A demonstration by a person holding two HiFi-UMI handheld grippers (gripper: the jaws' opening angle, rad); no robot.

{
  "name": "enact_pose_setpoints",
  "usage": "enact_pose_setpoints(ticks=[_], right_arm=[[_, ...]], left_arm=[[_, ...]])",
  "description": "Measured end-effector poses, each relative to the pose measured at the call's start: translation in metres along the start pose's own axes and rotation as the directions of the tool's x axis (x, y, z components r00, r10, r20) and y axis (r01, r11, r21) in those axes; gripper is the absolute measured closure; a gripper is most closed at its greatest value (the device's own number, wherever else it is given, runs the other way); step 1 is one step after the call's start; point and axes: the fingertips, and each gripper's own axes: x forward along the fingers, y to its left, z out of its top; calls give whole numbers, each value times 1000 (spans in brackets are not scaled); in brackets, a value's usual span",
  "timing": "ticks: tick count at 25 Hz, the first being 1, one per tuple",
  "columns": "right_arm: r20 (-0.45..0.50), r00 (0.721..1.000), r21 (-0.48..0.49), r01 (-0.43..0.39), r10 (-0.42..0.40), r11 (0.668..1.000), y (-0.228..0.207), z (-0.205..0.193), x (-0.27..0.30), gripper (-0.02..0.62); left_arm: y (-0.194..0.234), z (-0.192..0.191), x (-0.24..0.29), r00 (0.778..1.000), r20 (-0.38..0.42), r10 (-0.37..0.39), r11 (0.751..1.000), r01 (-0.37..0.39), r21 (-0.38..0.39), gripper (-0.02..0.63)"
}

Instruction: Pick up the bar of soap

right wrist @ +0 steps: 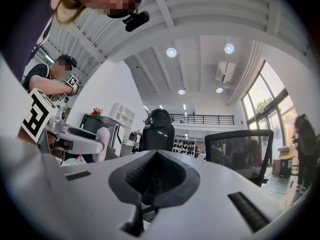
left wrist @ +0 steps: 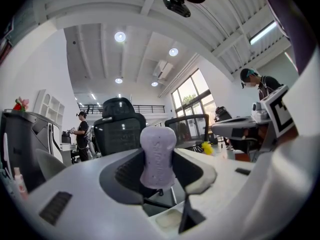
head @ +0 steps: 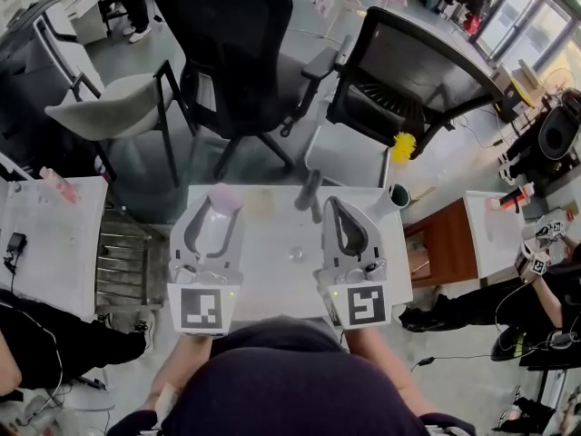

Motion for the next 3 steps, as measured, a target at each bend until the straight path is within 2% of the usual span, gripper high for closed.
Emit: enact_pose_setpoints(ticks=[3], right_arm=[[-1, 1000, -4, -4, 4, 1000, -2, -4, 6, 580]], left_arm=[[1, -3, 7, 1000, -1, -2, 1000, 2, 0, 429]])
